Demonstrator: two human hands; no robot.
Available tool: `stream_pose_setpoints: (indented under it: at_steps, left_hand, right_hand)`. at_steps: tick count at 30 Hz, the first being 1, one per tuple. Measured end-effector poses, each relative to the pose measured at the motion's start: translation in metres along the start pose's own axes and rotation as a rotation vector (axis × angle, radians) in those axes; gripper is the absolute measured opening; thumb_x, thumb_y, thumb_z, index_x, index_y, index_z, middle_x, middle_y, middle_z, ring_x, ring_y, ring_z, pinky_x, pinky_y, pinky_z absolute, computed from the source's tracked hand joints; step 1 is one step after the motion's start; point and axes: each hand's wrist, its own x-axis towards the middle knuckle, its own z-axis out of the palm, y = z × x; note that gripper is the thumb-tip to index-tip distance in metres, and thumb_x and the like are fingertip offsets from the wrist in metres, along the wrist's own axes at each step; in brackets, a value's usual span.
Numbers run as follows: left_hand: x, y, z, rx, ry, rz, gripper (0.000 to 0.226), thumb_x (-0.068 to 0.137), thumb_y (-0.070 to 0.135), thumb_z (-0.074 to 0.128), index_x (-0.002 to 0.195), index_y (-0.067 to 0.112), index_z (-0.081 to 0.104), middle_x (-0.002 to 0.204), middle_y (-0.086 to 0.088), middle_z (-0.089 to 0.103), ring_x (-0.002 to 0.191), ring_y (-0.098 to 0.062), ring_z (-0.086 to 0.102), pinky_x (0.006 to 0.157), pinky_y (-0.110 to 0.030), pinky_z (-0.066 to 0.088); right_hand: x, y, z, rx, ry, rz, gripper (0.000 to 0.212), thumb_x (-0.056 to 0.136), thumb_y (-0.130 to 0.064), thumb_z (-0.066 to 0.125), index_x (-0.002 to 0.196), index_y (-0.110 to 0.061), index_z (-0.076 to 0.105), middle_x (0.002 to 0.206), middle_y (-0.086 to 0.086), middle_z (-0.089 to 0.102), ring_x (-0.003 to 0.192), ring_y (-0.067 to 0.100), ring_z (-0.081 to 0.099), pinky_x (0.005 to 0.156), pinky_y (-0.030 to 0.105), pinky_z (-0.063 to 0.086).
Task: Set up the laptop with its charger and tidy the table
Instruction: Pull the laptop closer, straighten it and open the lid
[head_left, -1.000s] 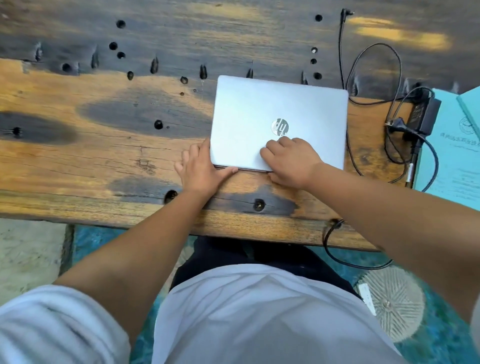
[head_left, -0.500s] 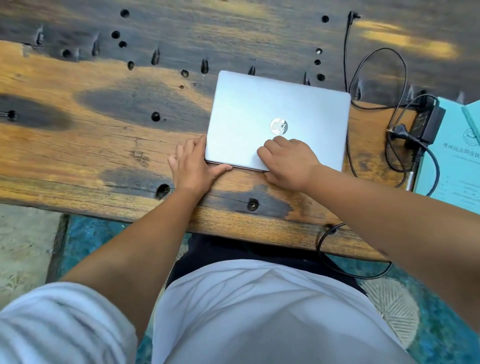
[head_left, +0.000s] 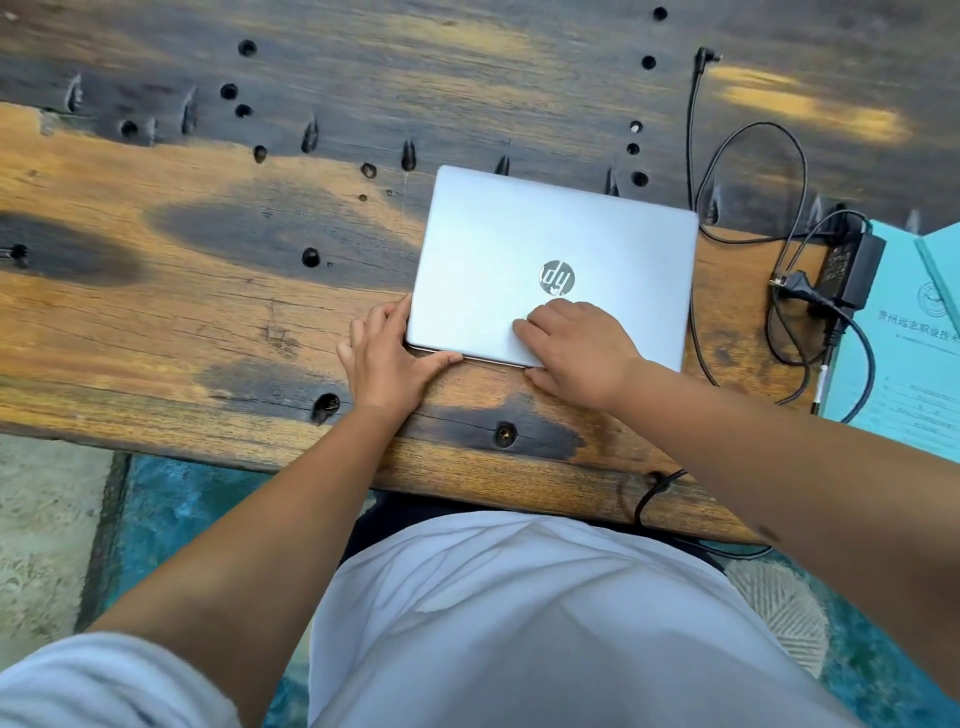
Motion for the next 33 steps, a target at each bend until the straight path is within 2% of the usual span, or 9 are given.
stream_pose_setpoints:
  at_steps: [6,10,17,23,28,33]
  left_hand:
    - [-0.001,-0.003,0.001,-0.007,-0.006,-0.016,0.091,0.060,0.082,0.064,0.138,0.039,0.045,0.127,0.009,0.052,0.116,-0.017,0.038,0.088,-0.034,0.020]
    - [0.000,-0.004,0.002,0.053,-0.016,0.002,0.094,0.059,0.091,0.051,0.138,0.041,0.038,0.127,0.005,0.050,0.116,-0.019,0.038,0.087,-0.035,0.022]
    - [0.002,-0.002,0.001,0.111,-0.038,0.016,0.099,0.056,0.094,0.042,0.138,0.039,0.033,0.124,0.001,0.049,0.114,-0.020,0.038,0.083,-0.036,0.023]
    - [0.004,-0.002,0.003,0.093,-0.054,-0.018,0.097,0.056,0.085,0.062,0.138,0.043,0.032,0.125,0.002,0.046,0.115,-0.018,0.034,0.085,-0.036,0.022]
    - [0.006,0.000,0.000,0.024,-0.081,-0.050,0.096,0.055,0.081,0.067,0.137,0.048,0.031,0.123,0.006,0.043,0.115,-0.017,0.034,0.087,-0.037,0.024]
    - [0.005,0.004,-0.002,-0.010,-0.085,-0.066,0.093,0.055,0.074,0.073,0.135,0.047,0.034,0.121,0.005,0.040,0.114,-0.018,0.034,0.091,-0.035,0.021]
  right_hand:
    - [0.000,0.004,-0.006,-0.001,-0.017,-0.023,0.051,0.089,-0.045,0.054,0.126,-0.011,0.050,0.114,0.007,0.058,0.105,0.028,0.053,0.082,0.039,0.044]
    - [0.001,0.004,-0.010,-0.009,-0.018,-0.025,0.048,0.087,-0.045,0.056,0.120,-0.010,0.053,0.107,0.007,0.060,0.099,0.028,0.054,0.074,0.038,0.045]
    - [0.000,-0.002,-0.012,-0.016,-0.036,0.018,0.039,0.087,-0.041,0.053,0.114,-0.012,0.054,0.108,0.005,0.060,0.100,0.027,0.055,0.076,0.038,0.045]
    - [-0.004,-0.004,-0.017,-0.022,0.001,0.033,0.032,0.083,-0.037,0.058,0.102,-0.012,0.058,0.097,0.004,0.063,0.090,0.028,0.059,0.069,0.036,0.046]
    - [-0.006,-0.005,-0.023,-0.026,0.050,0.002,0.023,0.081,-0.031,0.062,0.093,-0.012,0.059,0.089,0.003,0.064,0.085,0.028,0.060,0.065,0.035,0.049]
    - [-0.012,-0.006,-0.029,-0.037,0.122,0.004,0.012,0.078,-0.024,0.065,0.083,-0.014,0.060,0.076,0.001,0.062,0.071,0.025,0.059,0.058,0.033,0.045]
